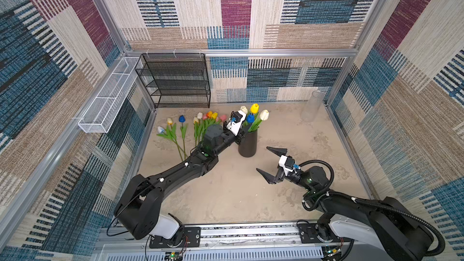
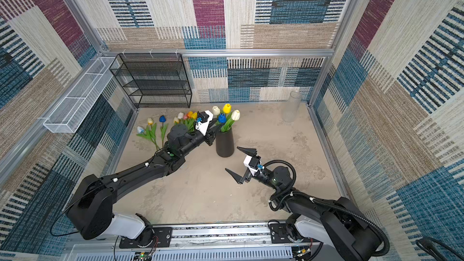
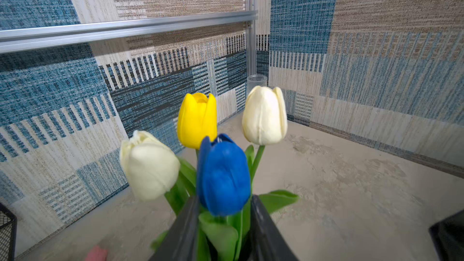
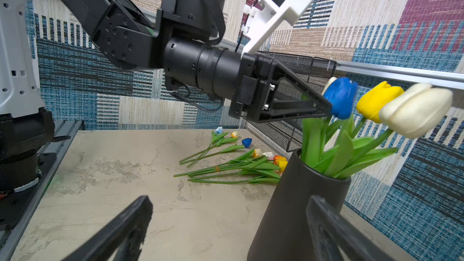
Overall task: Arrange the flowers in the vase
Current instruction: 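Lower the blue tulip stem into the dark grey vase, then open the left gripper and draw it back to the tulip pile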
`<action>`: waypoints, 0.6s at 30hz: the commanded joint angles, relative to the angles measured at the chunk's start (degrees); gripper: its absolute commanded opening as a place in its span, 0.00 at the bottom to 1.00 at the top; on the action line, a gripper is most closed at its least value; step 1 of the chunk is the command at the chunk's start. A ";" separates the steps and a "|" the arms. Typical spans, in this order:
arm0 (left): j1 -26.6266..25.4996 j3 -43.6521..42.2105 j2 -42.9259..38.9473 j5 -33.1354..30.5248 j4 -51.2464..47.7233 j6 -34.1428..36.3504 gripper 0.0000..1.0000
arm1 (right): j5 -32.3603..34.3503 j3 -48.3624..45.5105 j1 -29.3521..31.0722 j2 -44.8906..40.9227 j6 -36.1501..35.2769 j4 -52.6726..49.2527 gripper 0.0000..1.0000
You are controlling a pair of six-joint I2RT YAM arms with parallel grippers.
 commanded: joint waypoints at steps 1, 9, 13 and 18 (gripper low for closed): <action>0.60 0.76 -2.56 1.38 -8.95 3.96 0.39 | 1.26 0.38 0.02 0.65 -0.51 1.52 1.00; 2.97 8.06 -2.47 5.10 -22.78 6.58 0.54 | 2.53 0.90 0.02 3.09 -1.50 1.55 1.00; 6.00 8.00 -3.58 9.92 -24.61 4.52 0.80 | 3.75 1.99 0.01 6.37 -2.97 1.93 1.00; 8.52 9.77 -4.42 15.59 -27.81 3.23 0.98 | 7.45 2.93 -0.07 10.23 -5.00 3.39 1.00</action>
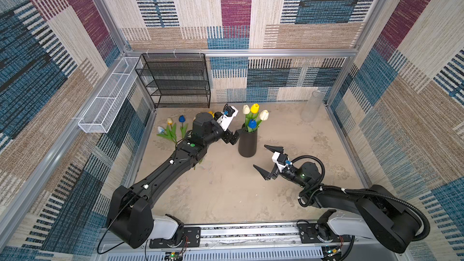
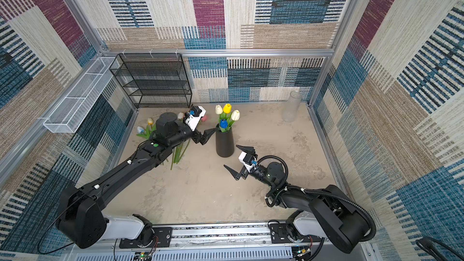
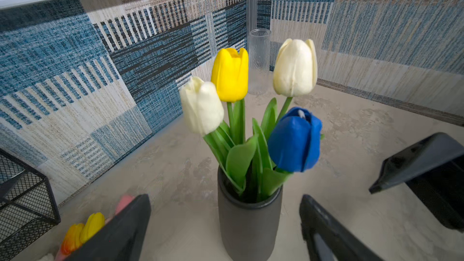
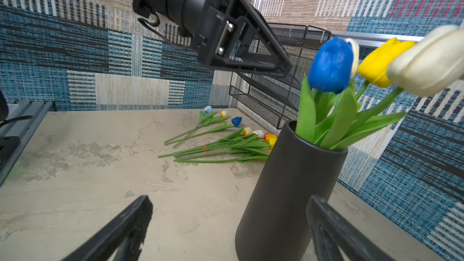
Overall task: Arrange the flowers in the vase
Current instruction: 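Open the left gripper and draw it back to the tulip pile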
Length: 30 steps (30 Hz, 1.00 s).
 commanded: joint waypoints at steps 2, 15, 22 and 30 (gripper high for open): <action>0.41 2.29 -0.74 5.36 -4.60 -0.97 0.99 | 3.47 0.69 -0.05 2.88 -1.66 4.46 1.00; 0.41 0.41 -8.08 2.18 -7.54 3.33 0.99 | 4.39 0.48 -0.31 4.26 -1.69 6.07 1.00; 0.41 -8.10 -15.85 -4.01 -5.08 3.47 0.99 | 4.05 0.09 -0.31 3.13 -1.40 5.59 1.00; 1.21 -19.96 -25.85 -15.20 -1.02 0.95 0.97 | 3.56 -0.97 -0.31 0.96 -0.54 5.91 1.00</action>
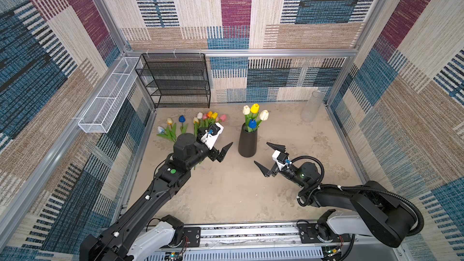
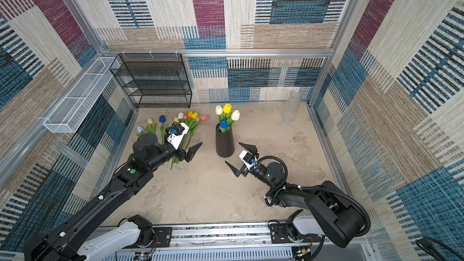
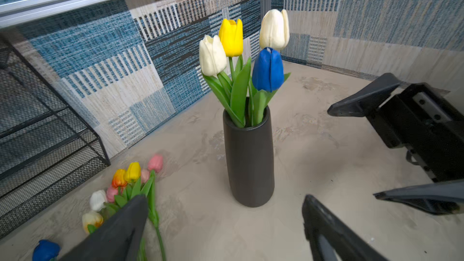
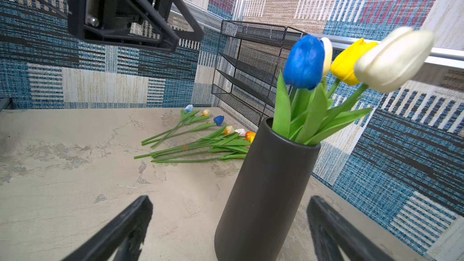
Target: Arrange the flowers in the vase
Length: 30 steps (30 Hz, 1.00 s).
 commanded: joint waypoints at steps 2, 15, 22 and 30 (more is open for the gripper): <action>2.46 -5.85 -3.36 -8.86 5.47 -2.65 0.97 | 0.08 -0.80 0.00 -1.32 1.01 1.95 1.00; 19.71 -12.35 5.10 -18.19 10.38 -20.65 0.93 | 3.17 -1.28 -0.01 0.03 0.35 3.77 1.00; 26.96 0.23 23.61 -26.60 -9.71 -32.88 0.90 | 3.94 -1.03 -0.01 1.08 -0.11 4.21 1.00; 30.88 13.96 38.10 -24.25 -26.95 -37.63 0.82 | 4.13 -0.76 -0.01 1.93 -0.27 4.43 1.00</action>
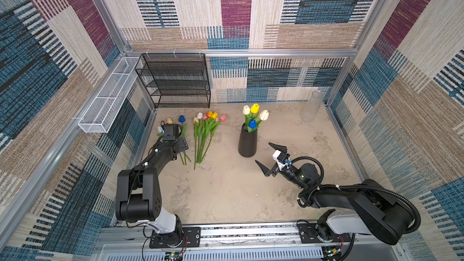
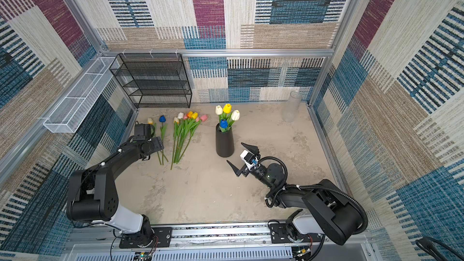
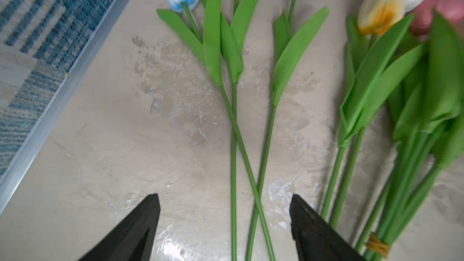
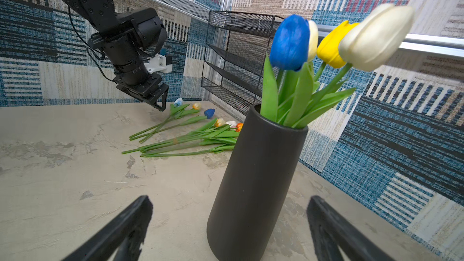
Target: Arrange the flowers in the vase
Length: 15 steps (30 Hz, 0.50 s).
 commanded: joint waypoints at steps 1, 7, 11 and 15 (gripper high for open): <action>1.22 3.21 3.28 1.10 -9.28 -5.01 0.80 | 0.59 0.29 0.02 0.32 -0.20 2.66 1.00; 2.77 9.43 10.53 4.96 -15.79 -4.68 0.64 | 0.69 0.34 0.02 0.45 -0.13 2.94 1.00; 2.86 11.32 13.04 6.90 -16.18 -3.96 0.57 | 0.94 0.32 0.02 0.53 -0.25 2.87 1.00; 2.84 12.19 13.93 7.31 -16.54 -3.49 0.56 | 1.21 0.34 0.02 0.59 -0.34 2.86 1.00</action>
